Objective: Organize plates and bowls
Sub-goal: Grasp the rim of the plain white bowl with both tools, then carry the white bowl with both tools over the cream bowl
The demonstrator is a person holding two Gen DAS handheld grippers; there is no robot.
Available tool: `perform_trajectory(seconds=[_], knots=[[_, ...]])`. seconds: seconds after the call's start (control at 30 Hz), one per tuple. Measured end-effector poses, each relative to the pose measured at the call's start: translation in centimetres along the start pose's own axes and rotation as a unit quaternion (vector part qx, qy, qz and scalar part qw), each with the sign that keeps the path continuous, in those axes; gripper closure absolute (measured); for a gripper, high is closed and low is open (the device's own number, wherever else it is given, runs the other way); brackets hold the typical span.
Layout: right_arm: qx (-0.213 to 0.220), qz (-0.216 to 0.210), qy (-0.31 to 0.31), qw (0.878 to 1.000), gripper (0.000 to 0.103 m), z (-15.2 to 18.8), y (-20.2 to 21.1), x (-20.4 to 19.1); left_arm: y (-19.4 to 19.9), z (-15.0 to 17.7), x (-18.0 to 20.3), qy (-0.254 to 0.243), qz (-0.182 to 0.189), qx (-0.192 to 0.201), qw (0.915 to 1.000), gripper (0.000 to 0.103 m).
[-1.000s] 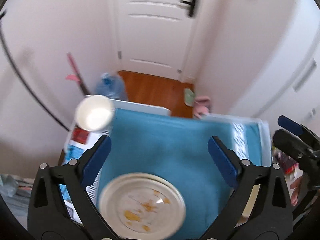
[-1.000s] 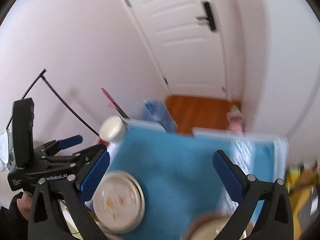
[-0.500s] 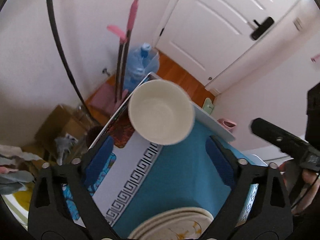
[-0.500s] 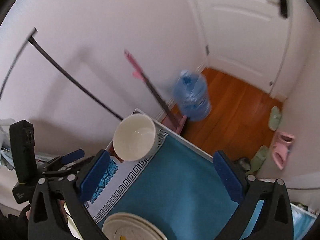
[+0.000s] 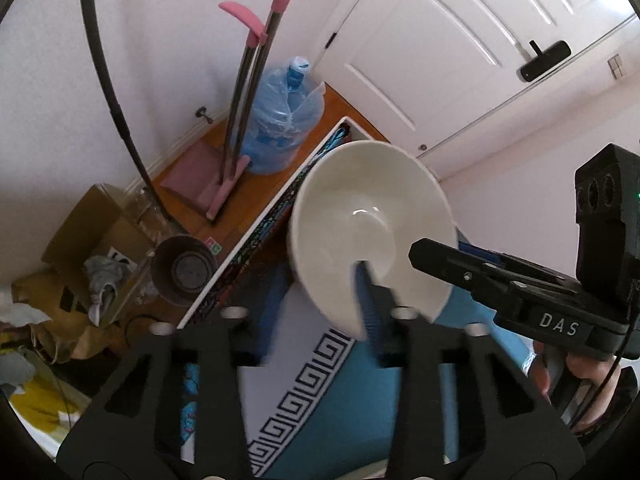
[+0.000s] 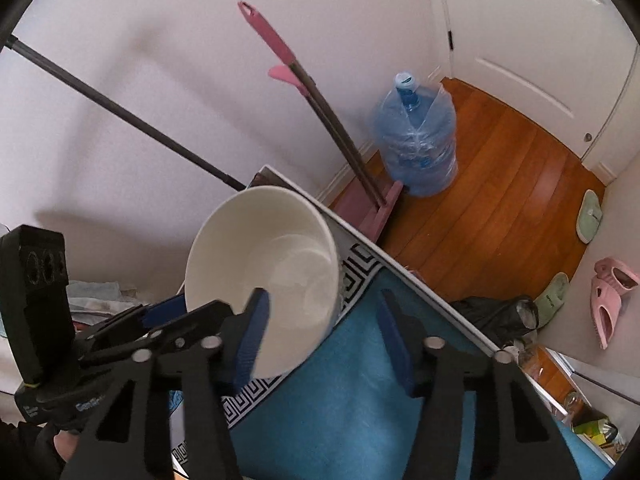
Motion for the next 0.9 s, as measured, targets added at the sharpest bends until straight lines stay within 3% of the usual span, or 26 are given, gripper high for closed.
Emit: perform_trajectory(seconds=[0.17,0.53,0.9], knots=[[0.002,0.023,0.006,1.0,0.088,0.1,-0.5,0.1,-0.2,-0.1,-0.1,-0.016,-0.004,0.005,0.9999,0.083],[0.027,0.027,-0.009,0.999,0.089,1.4,1.2,0.1,1.8,0.9,2.4,-0.077,-0.036,0.012,0.9963,0.083],[0.124,0.048,-0.039,0.99,0.089,6.6,13.0,0.5,9.2,5.1,11.5,-0.159,-0.012,0.048,0.986,0.083]])
Point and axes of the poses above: each gripper's, at about its wrist camera, not at the fingertips, and y roughly against the way its jaws point, x to its right, z to its underside, the point moved 7 cm from there along -y, roughly the way its jaws point, and after that the axes turned 7 degrees about z, right-handed, at the moved point
